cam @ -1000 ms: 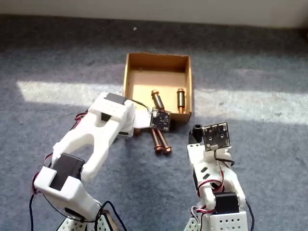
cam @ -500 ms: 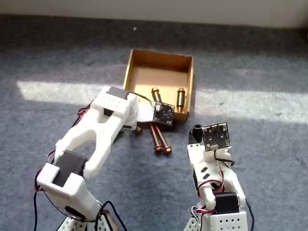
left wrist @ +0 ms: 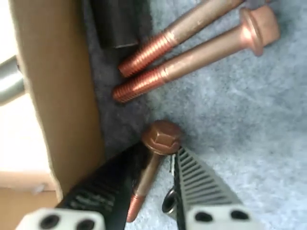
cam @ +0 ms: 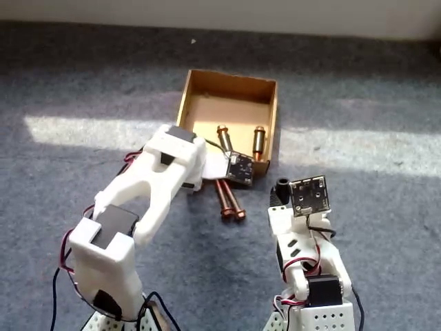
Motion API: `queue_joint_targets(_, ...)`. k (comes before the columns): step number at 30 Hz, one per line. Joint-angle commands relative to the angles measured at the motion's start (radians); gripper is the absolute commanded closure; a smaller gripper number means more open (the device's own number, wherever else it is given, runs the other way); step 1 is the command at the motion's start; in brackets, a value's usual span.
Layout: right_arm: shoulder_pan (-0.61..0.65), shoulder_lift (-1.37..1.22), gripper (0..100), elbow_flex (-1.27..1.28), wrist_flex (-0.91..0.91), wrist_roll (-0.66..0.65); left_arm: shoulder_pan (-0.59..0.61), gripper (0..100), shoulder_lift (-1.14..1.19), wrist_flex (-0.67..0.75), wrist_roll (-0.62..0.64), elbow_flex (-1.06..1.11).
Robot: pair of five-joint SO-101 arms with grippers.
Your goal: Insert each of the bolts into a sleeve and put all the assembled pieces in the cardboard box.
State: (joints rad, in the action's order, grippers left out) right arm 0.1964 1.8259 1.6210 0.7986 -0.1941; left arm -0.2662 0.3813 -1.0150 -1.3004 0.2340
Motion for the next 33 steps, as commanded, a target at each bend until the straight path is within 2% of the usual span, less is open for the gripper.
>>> queue_joint_targets(1,-0.013,0.01,99.2,-0.013,-0.027,-0.011,0.005,97,0.01,0.009,-0.121,-0.041)
queue_joint_targets(13,-0.013,0.01,99.2,-0.015,-0.028,-0.011,-0.013,99,0.007,-0.069,-0.109,-0.051)
queue_joint_targets(17,-0.013,0.01,99.2,-0.013,-0.028,-0.011,-0.024,99,-0.036,-0.069,0.032,-0.067)
queue_joint_targets(27,-0.013,0.01,99.2,-0.01,-0.028,-0.011,-0.038,99,-0.331,-0.069,0.315,-0.005)
queue_joint_targets(30,-0.013,0.01,99.2,-0.008,-0.028,-0.011,-0.036,99,-0.42,-0.069,0.489,-0.01)
queue_joint_targets(33,-0.013,0.01,99.2,0.002,-0.027,-0.011,-0.036,99,-0.504,-0.069,0.72,-0.001)
